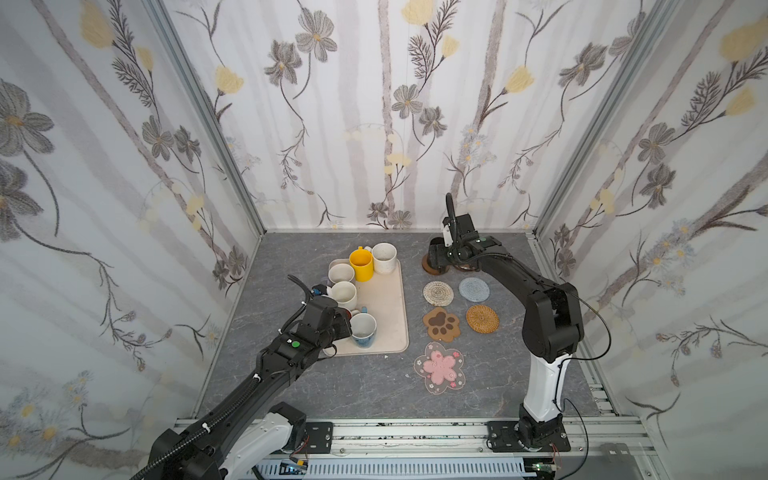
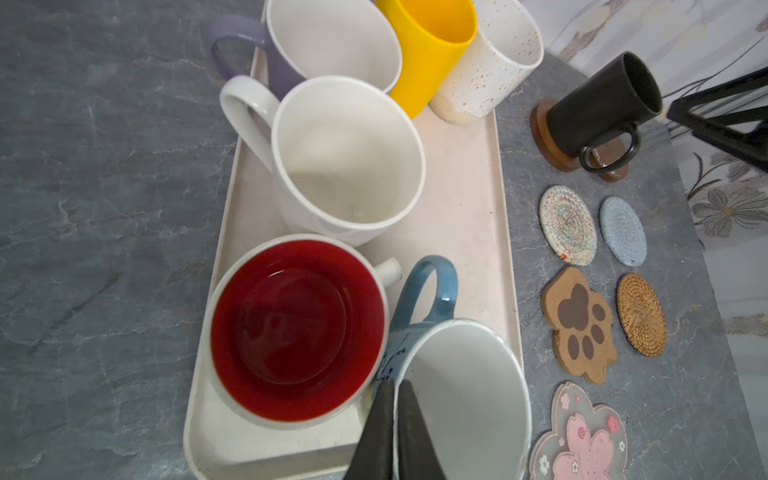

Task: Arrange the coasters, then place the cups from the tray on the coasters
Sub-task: 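Release the black mug and raise the right gripper back toward the tray, then lower the left gripper to the blue floral mug while the right gripper hovers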

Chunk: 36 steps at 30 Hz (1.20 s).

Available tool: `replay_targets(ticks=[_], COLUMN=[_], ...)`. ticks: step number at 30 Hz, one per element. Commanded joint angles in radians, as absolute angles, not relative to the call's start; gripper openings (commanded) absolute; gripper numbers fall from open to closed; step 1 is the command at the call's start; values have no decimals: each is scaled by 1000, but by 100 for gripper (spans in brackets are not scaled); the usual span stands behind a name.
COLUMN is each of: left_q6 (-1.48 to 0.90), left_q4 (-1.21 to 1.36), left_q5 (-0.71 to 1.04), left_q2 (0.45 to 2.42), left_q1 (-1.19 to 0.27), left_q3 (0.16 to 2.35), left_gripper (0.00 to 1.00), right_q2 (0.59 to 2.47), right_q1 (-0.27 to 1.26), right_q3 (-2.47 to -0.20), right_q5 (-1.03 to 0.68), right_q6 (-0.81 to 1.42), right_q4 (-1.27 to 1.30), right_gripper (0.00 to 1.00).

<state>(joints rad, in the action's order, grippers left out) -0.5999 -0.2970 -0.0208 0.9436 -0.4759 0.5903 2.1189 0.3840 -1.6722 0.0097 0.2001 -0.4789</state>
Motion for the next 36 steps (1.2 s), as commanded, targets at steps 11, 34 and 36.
replay_targets(ticks=[11, 34, 36], left_q6=[-708, -792, -795], left_q4=[-295, -146, -124], left_q5=[-43, -1, 1], left_q2=[891, 924, 941], left_q1=[-533, -592, -595], left_q3=[492, 378, 371], left_gripper=[0, 9, 9], right_q2=[1926, 2066, 2075], right_q1=[508, 740, 746], right_q3=[-1546, -1488, -1488], right_q5=[13, -203, -208], right_q6=[195, 247, 250], right_q4=[-351, -232, -229], right_gripper=[83, 82, 82])
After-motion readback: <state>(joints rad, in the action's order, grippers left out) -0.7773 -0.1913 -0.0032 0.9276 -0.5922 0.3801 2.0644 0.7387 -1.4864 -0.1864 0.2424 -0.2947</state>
